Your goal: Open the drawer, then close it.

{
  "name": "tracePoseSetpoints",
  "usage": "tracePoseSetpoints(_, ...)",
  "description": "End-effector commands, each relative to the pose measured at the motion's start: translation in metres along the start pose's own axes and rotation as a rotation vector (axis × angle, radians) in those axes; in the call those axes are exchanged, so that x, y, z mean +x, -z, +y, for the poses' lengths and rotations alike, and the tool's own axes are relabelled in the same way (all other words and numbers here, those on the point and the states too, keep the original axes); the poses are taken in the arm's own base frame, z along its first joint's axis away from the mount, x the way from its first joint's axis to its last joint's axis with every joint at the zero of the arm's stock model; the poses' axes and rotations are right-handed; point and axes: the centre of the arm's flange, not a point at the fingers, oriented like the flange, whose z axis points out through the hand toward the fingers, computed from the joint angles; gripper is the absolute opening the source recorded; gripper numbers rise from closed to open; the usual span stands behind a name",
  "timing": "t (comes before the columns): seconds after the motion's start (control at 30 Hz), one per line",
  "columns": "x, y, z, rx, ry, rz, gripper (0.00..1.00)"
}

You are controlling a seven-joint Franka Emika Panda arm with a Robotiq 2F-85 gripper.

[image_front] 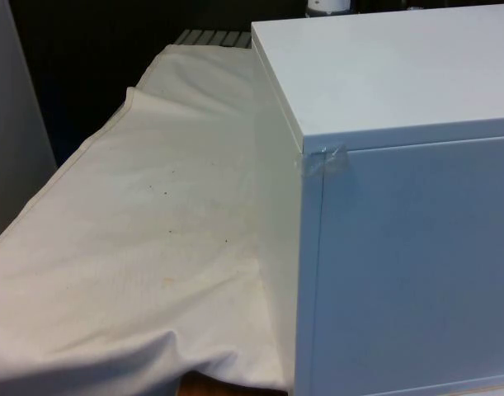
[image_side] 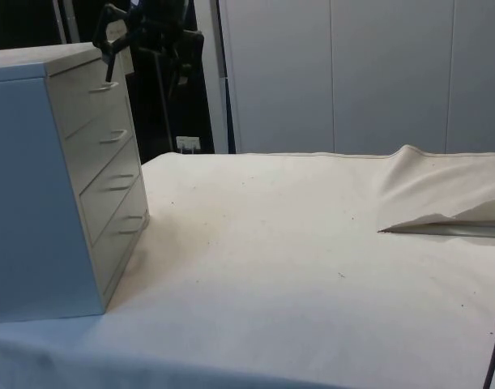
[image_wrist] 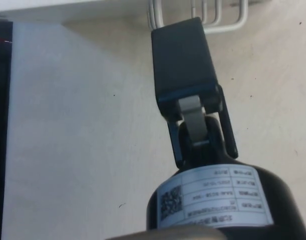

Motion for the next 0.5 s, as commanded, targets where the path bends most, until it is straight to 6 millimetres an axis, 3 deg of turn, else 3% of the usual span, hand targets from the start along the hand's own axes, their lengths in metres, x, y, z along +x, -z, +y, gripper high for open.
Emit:
tracePoseSetpoints(0.0, 0.0009, -0.0004, -0.0017, 0.013, -0.021, -0.001, 1.0)
tracePoseSetpoints(0.47, 0.004, -0.0062, -0.0039, 0.027, -0.1, -0.004, 1.0)
